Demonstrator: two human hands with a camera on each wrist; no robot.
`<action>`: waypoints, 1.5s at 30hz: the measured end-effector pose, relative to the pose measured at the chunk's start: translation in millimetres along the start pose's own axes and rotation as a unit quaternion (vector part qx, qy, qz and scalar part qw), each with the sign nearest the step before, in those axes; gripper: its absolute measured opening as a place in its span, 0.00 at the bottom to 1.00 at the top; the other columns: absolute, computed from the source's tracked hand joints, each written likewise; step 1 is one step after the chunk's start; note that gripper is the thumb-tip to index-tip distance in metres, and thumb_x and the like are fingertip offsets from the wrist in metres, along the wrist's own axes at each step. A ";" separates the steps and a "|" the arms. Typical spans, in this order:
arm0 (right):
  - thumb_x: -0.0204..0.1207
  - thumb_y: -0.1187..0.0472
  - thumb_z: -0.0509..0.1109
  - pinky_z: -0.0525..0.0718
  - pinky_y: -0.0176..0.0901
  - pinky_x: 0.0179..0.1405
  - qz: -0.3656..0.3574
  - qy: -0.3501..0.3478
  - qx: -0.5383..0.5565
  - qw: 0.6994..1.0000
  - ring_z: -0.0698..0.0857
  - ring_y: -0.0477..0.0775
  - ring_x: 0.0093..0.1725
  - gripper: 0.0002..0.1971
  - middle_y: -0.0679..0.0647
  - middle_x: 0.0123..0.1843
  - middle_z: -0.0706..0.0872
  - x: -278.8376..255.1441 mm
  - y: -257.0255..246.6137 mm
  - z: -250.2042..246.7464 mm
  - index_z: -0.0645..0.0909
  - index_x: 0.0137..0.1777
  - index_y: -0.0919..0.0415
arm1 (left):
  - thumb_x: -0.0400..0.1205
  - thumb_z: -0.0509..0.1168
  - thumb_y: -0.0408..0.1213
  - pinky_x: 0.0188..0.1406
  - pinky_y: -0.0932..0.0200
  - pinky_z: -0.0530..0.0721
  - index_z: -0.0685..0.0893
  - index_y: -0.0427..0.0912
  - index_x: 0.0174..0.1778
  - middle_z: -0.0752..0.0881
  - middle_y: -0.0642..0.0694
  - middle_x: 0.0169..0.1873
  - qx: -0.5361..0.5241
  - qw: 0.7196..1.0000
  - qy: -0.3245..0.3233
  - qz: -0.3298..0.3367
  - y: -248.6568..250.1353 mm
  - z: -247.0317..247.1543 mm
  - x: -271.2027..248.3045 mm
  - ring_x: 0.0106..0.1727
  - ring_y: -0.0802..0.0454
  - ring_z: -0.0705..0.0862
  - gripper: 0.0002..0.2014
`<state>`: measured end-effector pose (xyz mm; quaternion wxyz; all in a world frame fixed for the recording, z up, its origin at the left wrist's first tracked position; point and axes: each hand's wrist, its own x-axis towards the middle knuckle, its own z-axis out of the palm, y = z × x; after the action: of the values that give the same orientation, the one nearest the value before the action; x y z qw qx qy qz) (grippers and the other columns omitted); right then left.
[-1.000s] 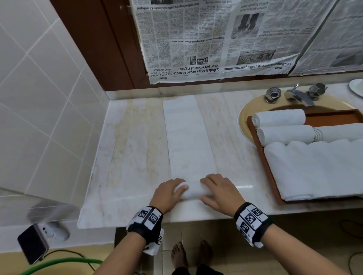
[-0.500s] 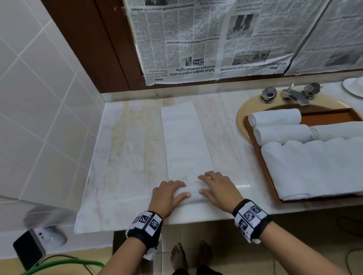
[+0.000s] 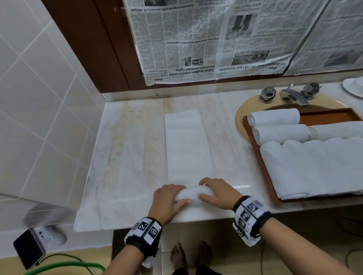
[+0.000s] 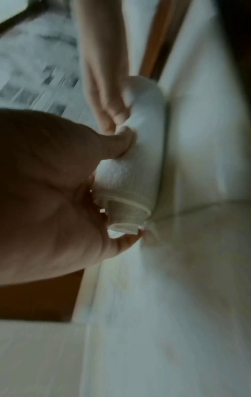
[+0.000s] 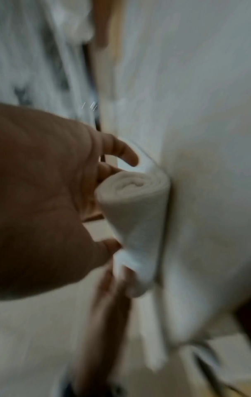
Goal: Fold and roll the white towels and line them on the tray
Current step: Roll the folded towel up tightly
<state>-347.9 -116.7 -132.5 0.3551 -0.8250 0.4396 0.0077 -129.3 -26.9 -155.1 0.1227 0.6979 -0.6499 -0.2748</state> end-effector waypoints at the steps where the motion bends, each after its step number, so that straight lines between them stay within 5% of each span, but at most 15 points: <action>1: 0.79 0.43 0.64 0.77 0.48 0.60 -0.036 0.061 -0.085 0.994 0.80 0.54 0.60 0.24 0.51 0.63 0.83 -3.6 -0.8 4.8 0.75 0.72 0.52 | 0.71 0.52 0.77 0.65 0.54 0.71 0.82 0.60 0.67 0.85 0.60 0.60 -0.031 0.999 -0.012 -0.016 -1.9 -1.6 3.6 0.63 0.56 0.79 0.36; 3: 0.75 0.41 0.63 0.80 0.50 0.55 -0.101 0.133 -0.198 0.966 0.83 0.55 0.55 0.24 0.51 0.58 0.84 -10.3 -4.8 14.4 0.79 0.66 0.54 | 0.70 0.53 0.79 0.61 0.48 0.78 0.86 0.59 0.59 0.88 0.59 0.53 -0.060 0.997 -0.033 -0.028 -4.0 -5.8 10.6 0.57 0.56 0.83 0.35; 5: 0.71 0.37 0.64 0.81 0.50 0.53 -0.133 0.128 -0.221 0.958 0.84 0.54 0.52 0.26 0.50 0.56 0.84 -10.8 -4.2 21.4 0.80 0.62 0.53 | 0.71 0.51 0.78 0.58 0.45 0.79 0.86 0.58 0.56 0.88 0.59 0.49 -0.051 0.997 -0.058 -0.028 -2.1 -11.1 14.5 0.54 0.56 0.83 0.34; 9: 0.75 0.35 0.67 0.72 0.47 0.64 -0.060 0.031 -0.091 0.994 0.79 0.51 0.62 0.27 0.48 0.62 0.82 1.1 0.7 8.4 0.79 0.69 0.51 | 0.72 0.45 0.77 0.70 0.47 0.68 0.73 0.64 0.75 0.74 0.60 0.71 0.044 0.997 -0.052 -0.018 3.2 -13.2 7.2 0.71 0.52 0.70 0.38; 12: 0.72 0.39 0.75 0.76 0.44 0.60 0.007 -0.031 0.048 0.998 0.82 0.51 0.58 0.23 0.50 0.58 0.87 10.0 -7.1 -6.7 0.85 0.61 0.53 | 0.73 0.52 0.76 0.66 0.51 0.67 0.69 0.67 0.75 0.71 0.63 0.71 0.049 0.999 -0.015 -0.004 3.2 -9.8 -0.4 0.71 0.55 0.69 0.35; 15: 0.73 0.38 0.74 0.78 0.44 0.56 0.052 -0.068 0.069 0.994 0.82 0.52 0.57 0.23 0.51 0.57 0.86 14.2 -8.9 -10.9 0.84 0.59 0.54 | 0.73 0.58 0.74 0.63 0.52 0.68 0.70 0.66 0.74 0.72 0.63 0.70 0.052 0.999 0.003 0.001 2.5 -2.9 -5.7 0.69 0.56 0.71 0.34; 18: 0.79 0.37 0.65 0.77 0.48 0.60 0.050 -0.005 -0.024 0.998 0.81 0.54 0.61 0.24 0.50 0.63 0.83 9.1 -13.3 -3.7 0.77 0.68 0.52 | 0.71 0.54 0.76 0.63 0.54 0.67 0.71 0.65 0.75 0.73 0.63 0.70 0.087 0.996 -0.015 0.005 -0.2 -0.5 -5.9 0.72 0.55 0.68 0.36; 21: 0.78 0.42 0.60 0.80 0.51 0.56 -0.054 0.127 -0.205 0.969 0.84 0.55 0.57 0.20 0.49 0.59 0.83 -8.1 -17.7 12.2 0.80 0.63 0.51 | 0.69 0.54 0.77 0.65 0.52 0.67 0.74 0.64 0.74 0.75 0.62 0.69 0.059 0.997 -0.038 -0.027 0.8 -6.5 1.2 0.73 0.55 0.67 0.39; 24: 0.68 0.37 0.66 0.80 0.51 0.57 -0.077 0.101 -0.237 0.963 0.84 0.53 0.55 0.26 0.48 0.57 0.83 -16.2 -17.0 22.3 0.80 0.62 0.50 | 0.74 0.65 0.71 0.68 0.48 0.67 0.75 0.61 0.75 0.74 0.59 0.71 0.022 0.996 -0.072 -0.056 5.8 -13.2 9.0 0.74 0.52 0.65 0.34; 27: 0.77 0.48 0.69 0.70 0.49 0.69 -0.072 0.057 -0.166 0.982 0.77 0.55 0.66 0.25 0.50 0.68 0.79 -8.7 -13.6 13.6 0.75 0.73 0.52 | 0.75 0.69 0.67 0.69 0.47 0.67 0.75 0.60 0.74 0.69 0.59 0.72 0.000 0.995 -0.081 -0.059 9.0 -17.9 12.9 0.74 0.51 0.63 0.32; 32: 0.79 0.47 0.71 0.73 0.44 0.66 0.005 -0.048 0.033 0.998 0.79 0.53 0.65 0.21 0.52 0.66 0.83 10.9 -11.3 -19.0 0.81 0.68 0.55 | 0.73 0.64 0.69 0.66 0.50 0.71 0.76 0.62 0.71 0.76 0.61 0.66 -0.001 1.000 -0.006 0.003 7.9 -15.7 9.1 0.68 0.56 0.72 0.31; 38: 0.78 0.43 0.69 0.76 0.52 0.68 -0.066 0.052 -0.179 0.980 0.77 0.58 0.67 0.31 0.54 0.72 0.76 -7.7 -8.4 3.9 0.71 0.77 0.57 | 0.67 0.59 0.76 0.61 0.45 0.81 0.85 0.60 0.58 0.87 0.58 0.53 -0.107 0.990 -0.076 -0.043 2.0 -24.4 27.3 0.55 0.56 0.83 0.32; 41: 0.64 0.43 0.79 0.82 0.53 0.59 -0.070 0.062 -0.235 0.967 0.83 0.59 0.60 0.38 0.53 0.65 0.81 -9.4 -2.1 15.9 0.73 0.73 0.56 | 0.68 0.56 0.77 0.64 0.47 0.80 0.84 0.57 0.62 0.87 0.57 0.57 -0.128 0.986 -0.083 -0.066 5.0 -23.2 27.4 0.59 0.55 0.84 0.35; 45: 0.76 0.46 0.70 0.72 0.49 0.64 -0.024 -0.011 -0.155 0.988 0.75 0.55 0.67 0.28 0.51 0.67 0.76 6.2 -6.2 -0.1 0.73 0.74 0.53 | 0.75 0.50 0.74 0.68 0.48 0.69 0.74 0.59 0.73 0.77 0.58 0.70 0.021 0.999 -0.038 -0.015 15.3 -16.0 12.4 0.70 0.53 0.75 0.35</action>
<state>-339.6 -119.0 -130.8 0.2276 -0.8805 0.4089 0.0764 -133.4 -43.8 -136.7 0.0790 0.6992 -0.6488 -0.2896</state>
